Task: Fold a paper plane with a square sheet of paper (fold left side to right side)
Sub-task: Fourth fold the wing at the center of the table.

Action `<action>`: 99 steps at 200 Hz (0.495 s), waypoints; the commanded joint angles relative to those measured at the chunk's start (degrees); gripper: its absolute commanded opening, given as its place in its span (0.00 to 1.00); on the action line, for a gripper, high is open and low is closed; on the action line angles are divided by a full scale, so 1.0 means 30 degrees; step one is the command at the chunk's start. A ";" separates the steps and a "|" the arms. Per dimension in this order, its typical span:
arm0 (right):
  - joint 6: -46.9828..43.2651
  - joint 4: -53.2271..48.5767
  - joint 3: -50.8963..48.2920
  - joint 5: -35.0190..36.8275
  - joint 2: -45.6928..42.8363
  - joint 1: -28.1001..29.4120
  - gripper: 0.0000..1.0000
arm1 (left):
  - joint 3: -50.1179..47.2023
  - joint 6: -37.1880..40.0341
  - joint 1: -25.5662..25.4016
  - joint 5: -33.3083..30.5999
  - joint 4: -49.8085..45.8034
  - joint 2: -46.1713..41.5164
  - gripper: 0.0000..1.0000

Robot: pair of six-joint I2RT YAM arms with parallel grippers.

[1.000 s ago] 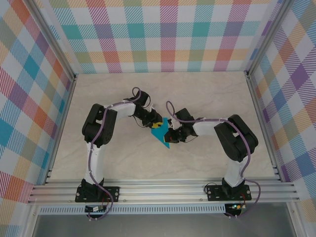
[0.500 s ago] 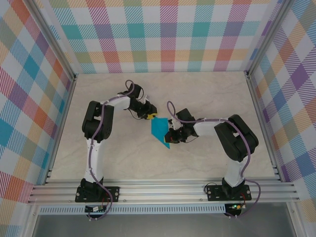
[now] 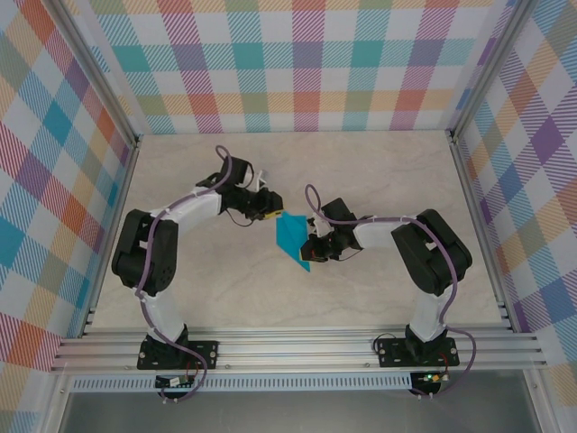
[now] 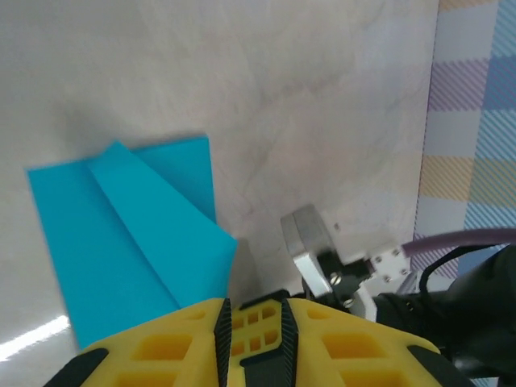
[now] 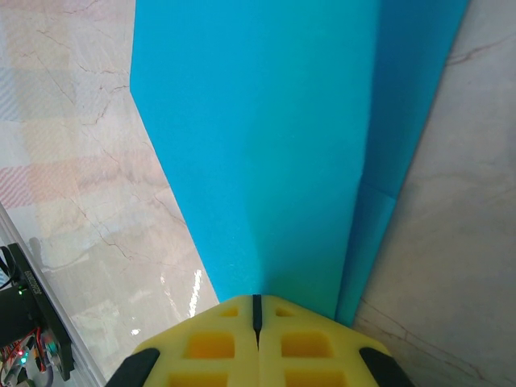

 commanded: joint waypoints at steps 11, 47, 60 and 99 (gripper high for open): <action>-0.0087 -0.3554 -0.0908 0.1615 0.0989 0.0049 0.00 | -0.1562 -0.1598 -0.1564 0.0826 0.2048 0.0780 0.21; -0.0170 -0.3618 -0.0791 0.1639 0.1049 0.0049 0.00 | -0.1639 -0.2699 -0.2521 0.1072 0.3036 0.1855 0.16; -0.0165 -0.3582 -0.0805 0.1644 0.1033 0.0048 0.00 | -0.1516 -0.2864 -0.2741 0.1070 0.2923 0.2236 0.14; -0.0192 -0.3622 -0.0776 0.1624 0.1035 0.0049 0.00 | -0.1388 -0.3187 -0.2966 0.0996 0.2900 0.3021 0.12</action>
